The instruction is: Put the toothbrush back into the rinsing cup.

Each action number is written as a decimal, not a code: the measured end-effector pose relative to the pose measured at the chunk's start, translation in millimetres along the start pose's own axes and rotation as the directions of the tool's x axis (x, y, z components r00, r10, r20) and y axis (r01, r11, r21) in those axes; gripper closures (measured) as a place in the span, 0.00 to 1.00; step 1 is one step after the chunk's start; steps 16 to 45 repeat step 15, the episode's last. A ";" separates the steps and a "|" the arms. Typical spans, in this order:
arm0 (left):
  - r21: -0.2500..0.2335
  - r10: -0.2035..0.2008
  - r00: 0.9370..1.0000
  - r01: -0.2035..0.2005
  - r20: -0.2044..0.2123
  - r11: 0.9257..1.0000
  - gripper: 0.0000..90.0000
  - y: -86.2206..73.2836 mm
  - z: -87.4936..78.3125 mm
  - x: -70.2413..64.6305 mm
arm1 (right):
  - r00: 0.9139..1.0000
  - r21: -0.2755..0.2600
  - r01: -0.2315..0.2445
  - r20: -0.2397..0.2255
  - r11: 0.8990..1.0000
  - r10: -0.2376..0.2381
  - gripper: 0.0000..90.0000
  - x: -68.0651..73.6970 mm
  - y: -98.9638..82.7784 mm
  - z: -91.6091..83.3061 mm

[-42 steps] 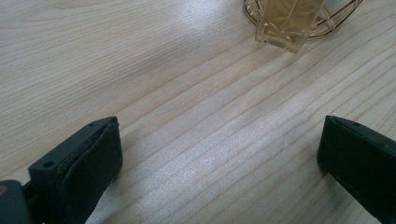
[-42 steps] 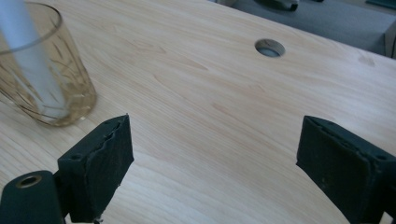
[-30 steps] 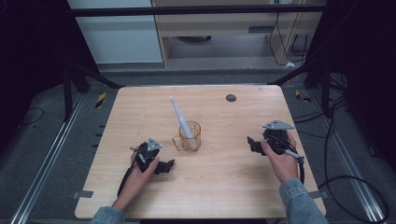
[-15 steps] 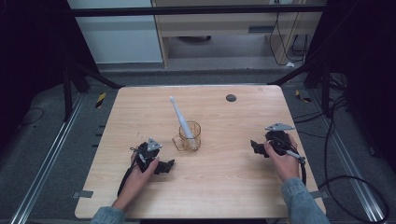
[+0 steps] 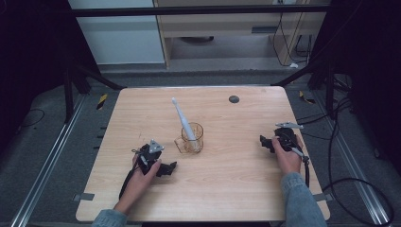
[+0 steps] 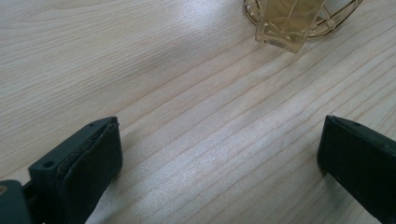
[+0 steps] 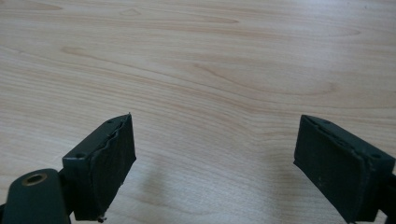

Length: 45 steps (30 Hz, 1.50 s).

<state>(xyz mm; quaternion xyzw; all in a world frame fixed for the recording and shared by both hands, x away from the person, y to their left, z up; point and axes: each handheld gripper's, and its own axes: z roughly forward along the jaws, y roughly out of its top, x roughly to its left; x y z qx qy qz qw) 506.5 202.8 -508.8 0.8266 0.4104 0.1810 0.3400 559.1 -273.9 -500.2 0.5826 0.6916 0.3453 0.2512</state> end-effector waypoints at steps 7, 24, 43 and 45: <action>0.000 0.000 1.000 0.000 0.000 1.000 0.00 0.0 0.0 0.0 | 0.999 0.042 0.023 0.040 0.999 -0.024 0.11 1.4 -3.5 11.7; 0.000 0.000 1.000 0.000 0.000 1.000 0.00 0.0 -0.1 0.0 | 0.994 0.069 -0.035 0.110 0.997 0.027 0.00 4.1 -5.2 11.8; 0.000 0.000 1.000 0.000 0.000 1.000 0.00 0.0 -0.1 0.0 | 0.994 0.069 -0.035 0.110 0.997 0.027 0.00 4.1 -5.2 11.8; 0.000 0.000 1.000 0.000 0.000 1.000 0.00 0.0 -0.1 0.0 | 0.994 0.069 -0.035 0.110 0.997 0.027 0.00 4.1 -5.2 11.8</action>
